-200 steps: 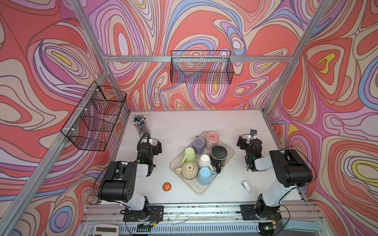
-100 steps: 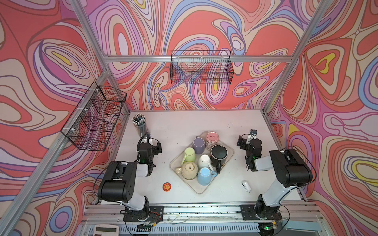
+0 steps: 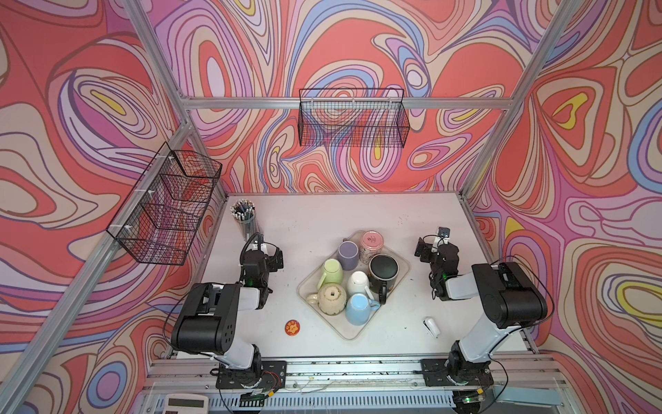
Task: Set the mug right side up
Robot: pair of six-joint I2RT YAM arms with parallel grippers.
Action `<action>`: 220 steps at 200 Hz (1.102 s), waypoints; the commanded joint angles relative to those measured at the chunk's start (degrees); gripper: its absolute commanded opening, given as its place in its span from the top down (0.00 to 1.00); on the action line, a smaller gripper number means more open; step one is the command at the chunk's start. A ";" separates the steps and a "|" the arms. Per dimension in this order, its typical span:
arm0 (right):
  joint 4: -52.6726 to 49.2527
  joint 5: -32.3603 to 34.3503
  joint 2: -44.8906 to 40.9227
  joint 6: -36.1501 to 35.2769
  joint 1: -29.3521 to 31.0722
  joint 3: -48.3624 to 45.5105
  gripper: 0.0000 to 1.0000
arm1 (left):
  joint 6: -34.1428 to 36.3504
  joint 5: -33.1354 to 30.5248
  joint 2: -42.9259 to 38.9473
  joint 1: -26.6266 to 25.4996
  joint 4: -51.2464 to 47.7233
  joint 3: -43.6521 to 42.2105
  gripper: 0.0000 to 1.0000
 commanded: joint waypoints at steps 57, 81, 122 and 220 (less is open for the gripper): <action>-0.46 -0.32 0.09 0.56 -0.29 0.55 0.01 | -0.12 -0.26 0.35 0.10 0.21 0.43 0.00; -0.38 -0.37 0.05 0.55 -0.34 0.46 0.02 | -0.05 -0.24 0.32 0.13 0.23 0.44 0.00; -0.92 1.58 -2.36 0.87 -0.29 -0.11 0.02 | -1.01 -1.18 -1.97 0.52 -1.27 0.33 0.00; -60.85 -1.78 -21.88 12.70 1.08 27.40 0.13 | -7.74 -9.62 -22.60 -5.28 -52.67 25.60 0.00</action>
